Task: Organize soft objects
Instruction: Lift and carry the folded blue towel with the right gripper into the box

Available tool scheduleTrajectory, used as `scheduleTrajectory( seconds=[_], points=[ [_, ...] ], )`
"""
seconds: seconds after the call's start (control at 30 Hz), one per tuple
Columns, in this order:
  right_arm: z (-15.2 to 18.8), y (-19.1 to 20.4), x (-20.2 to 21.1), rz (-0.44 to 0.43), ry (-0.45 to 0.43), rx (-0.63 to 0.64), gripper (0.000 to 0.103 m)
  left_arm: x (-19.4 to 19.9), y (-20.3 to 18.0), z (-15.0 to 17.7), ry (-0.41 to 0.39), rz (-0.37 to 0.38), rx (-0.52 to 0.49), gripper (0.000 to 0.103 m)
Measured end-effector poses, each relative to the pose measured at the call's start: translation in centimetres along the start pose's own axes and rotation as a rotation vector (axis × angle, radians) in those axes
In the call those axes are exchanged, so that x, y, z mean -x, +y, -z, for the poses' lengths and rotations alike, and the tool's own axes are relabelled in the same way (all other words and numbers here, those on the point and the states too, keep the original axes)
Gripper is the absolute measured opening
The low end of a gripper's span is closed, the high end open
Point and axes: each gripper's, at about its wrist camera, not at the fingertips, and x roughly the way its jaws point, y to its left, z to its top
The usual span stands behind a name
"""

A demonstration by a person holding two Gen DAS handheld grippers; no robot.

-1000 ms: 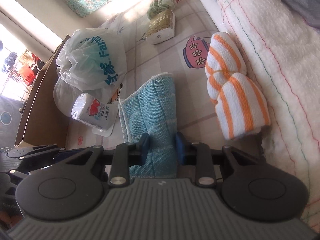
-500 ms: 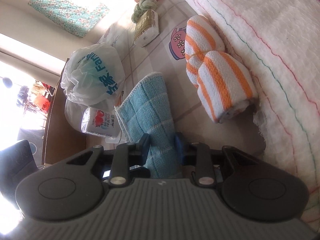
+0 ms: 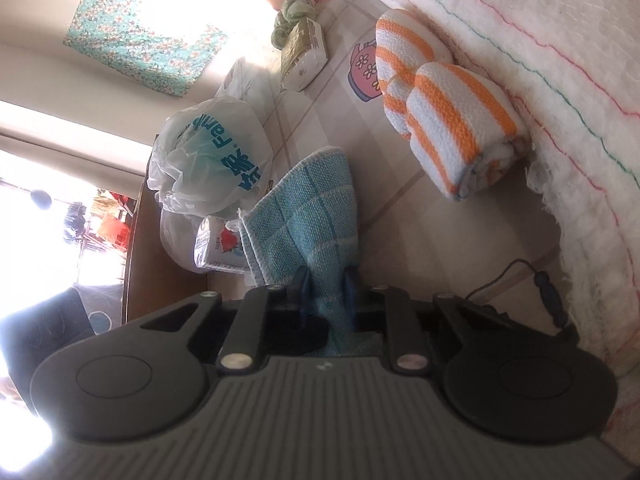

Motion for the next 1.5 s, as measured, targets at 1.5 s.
scheduleTrajectory(
  seconds=[1.5],
  points=[
    [4.6, 40.3, -37.5, -0.159, 0.373, 0.365, 0.019, 26.5, 34.2, 0.5, -0.154, -0.633, 0.406, 0.038]
  ],
)
